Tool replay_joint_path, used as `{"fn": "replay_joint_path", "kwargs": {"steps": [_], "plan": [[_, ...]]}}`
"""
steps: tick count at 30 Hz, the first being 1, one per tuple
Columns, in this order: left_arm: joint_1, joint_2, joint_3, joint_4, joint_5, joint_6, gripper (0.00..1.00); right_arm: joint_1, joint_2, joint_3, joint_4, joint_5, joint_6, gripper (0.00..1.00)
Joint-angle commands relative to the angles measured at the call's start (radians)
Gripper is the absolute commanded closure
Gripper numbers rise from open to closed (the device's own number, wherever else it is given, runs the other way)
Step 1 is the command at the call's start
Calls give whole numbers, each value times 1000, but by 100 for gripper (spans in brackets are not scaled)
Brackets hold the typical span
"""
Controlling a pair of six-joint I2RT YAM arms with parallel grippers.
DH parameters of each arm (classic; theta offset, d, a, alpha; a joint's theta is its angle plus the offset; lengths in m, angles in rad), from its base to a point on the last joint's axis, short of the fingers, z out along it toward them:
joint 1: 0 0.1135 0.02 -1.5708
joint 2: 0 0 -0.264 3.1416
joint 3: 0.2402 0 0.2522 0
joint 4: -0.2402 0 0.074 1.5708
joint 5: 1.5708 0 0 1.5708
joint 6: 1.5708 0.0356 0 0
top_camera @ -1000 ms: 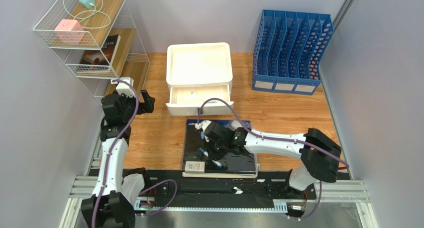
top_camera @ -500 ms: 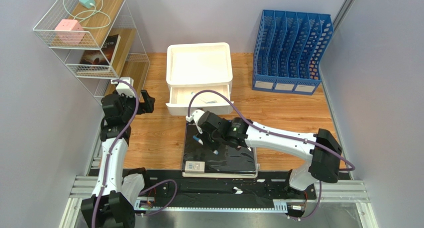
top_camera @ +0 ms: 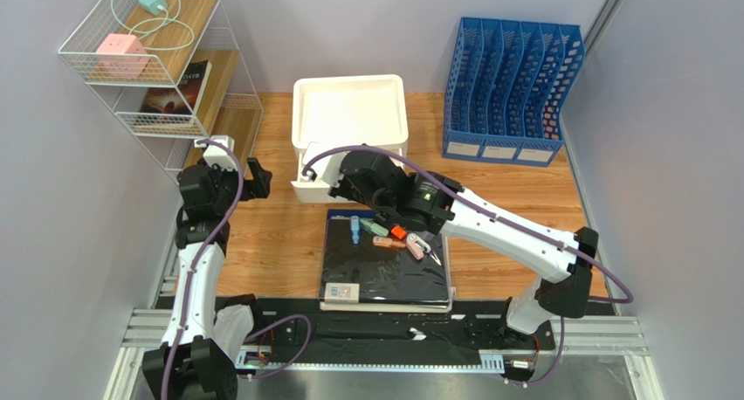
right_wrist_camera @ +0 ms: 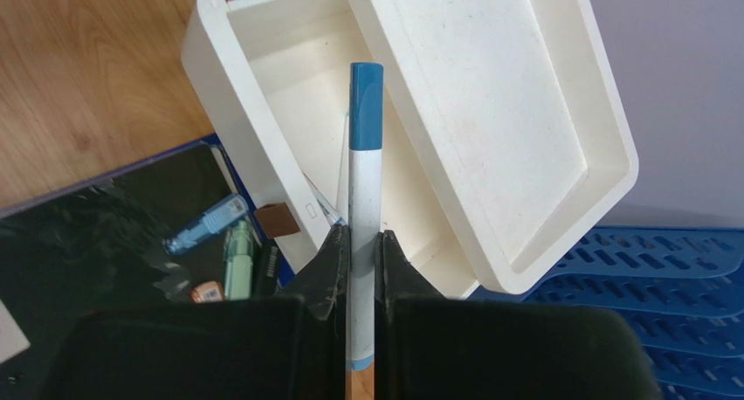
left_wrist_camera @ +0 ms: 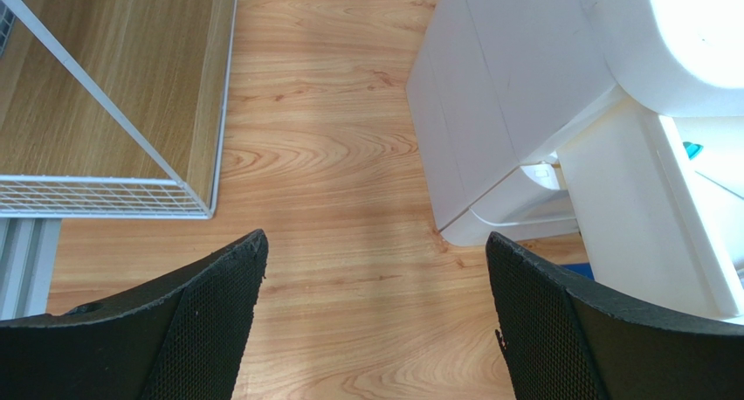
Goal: Organize the desk
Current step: Pick up the stationery from the corner of the board, then place the stationery in the drawer.
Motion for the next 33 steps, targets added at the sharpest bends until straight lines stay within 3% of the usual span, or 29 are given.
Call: {"fn": "replay_joint_path", "kwargs": {"steps": [1, 10, 27, 28, 32, 33], "plan": [[9, -9, -5, 38, 12, 17, 1, -8, 51, 7, -13, 44, -241, 100], [10, -4, -3, 40, 11, 15, 1, -25, 103, -19, 28, 75, -324, 100], [9, -1, -2, 46, -3, 17, 1, -103, 215, 81, 21, 21, -312, 99], [10, -1, -3, 47, -5, 17, 1, -103, 217, 87, 27, 33, -305, 83], [9, -1, -3, 49, -2, 17, 1, -103, 194, 78, 74, 56, -287, 44], [9, -3, -5, 50, -2, 17, 1, -103, 183, 72, 90, 67, -284, 0]]}}
